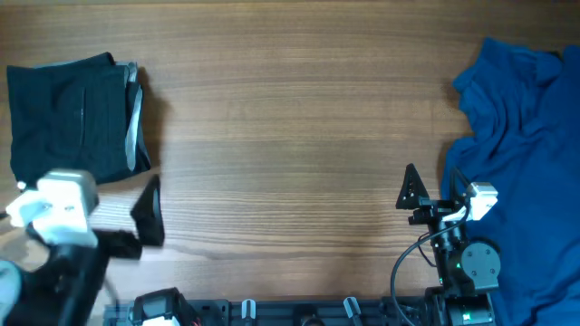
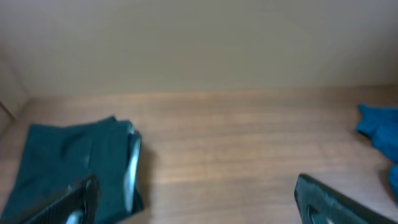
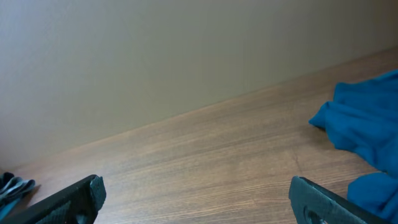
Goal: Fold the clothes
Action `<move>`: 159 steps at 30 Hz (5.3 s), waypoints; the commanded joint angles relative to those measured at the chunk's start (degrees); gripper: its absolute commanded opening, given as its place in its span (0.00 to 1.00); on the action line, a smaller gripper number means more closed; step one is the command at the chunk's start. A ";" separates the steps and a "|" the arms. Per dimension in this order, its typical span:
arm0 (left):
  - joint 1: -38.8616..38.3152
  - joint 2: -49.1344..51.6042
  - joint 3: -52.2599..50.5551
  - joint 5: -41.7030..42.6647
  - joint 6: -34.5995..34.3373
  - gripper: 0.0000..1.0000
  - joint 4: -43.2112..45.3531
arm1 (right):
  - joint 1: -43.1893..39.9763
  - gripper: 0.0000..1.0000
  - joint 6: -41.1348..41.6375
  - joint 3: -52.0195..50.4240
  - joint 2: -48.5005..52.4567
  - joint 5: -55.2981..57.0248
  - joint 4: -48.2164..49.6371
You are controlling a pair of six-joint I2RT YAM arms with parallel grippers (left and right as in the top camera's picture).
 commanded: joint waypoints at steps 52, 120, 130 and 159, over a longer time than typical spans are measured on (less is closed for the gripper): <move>-3.82 -34.64 -77.20 -13.27 -18.82 1.00 54.47 | -0.28 1.00 0.61 -0.07 -0.68 -0.92 0.28; -3.82 -25.97 -77.20 -13.29 0.70 1.00 54.45 | -5.14 1.00 -19.52 -0.04 -0.61 -3.04 -0.02; -8.37 -34.73 -77.20 -15.43 0.61 1.00 54.12 | -5.14 1.00 -19.50 -0.04 -0.61 -3.04 -0.02; -13.46 -34.64 -77.20 -16.90 -6.91 1.00 54.10 | -5.14 1.00 -19.47 -0.04 -0.61 -3.04 -0.02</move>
